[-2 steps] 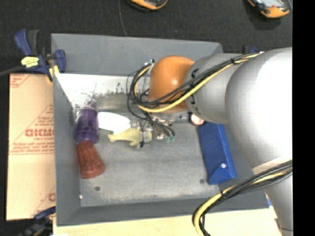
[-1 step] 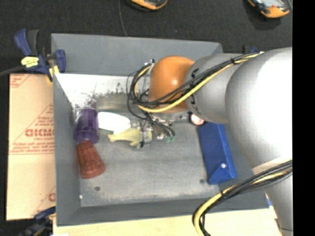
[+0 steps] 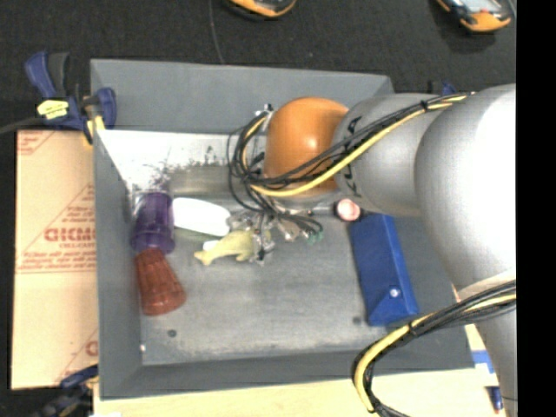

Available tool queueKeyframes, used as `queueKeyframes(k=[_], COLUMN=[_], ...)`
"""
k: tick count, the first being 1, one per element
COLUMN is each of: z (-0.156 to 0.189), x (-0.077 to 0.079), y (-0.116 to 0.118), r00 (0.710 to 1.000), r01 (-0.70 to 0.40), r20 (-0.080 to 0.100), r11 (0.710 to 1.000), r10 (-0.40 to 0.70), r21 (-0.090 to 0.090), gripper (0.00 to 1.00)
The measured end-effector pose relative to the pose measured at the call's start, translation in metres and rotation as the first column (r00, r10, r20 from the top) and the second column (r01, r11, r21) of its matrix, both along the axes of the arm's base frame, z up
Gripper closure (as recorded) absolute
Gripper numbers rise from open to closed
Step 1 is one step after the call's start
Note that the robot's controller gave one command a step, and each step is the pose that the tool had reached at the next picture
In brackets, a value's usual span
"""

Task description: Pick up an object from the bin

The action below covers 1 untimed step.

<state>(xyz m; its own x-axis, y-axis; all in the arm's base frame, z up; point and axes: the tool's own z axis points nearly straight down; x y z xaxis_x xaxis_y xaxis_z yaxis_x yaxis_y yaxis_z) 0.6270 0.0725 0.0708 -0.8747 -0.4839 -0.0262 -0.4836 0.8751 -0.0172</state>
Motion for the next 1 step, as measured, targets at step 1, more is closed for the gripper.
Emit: queueKeyframes(k=[1], z=[0.0046], x=[0.0112], y=[-0.0192], r00=[0.926], r01=[-0.377], r20=[-0.003], r11=[0.926], r10=[0.377], r21=[-0.011], gripper=[1.00])
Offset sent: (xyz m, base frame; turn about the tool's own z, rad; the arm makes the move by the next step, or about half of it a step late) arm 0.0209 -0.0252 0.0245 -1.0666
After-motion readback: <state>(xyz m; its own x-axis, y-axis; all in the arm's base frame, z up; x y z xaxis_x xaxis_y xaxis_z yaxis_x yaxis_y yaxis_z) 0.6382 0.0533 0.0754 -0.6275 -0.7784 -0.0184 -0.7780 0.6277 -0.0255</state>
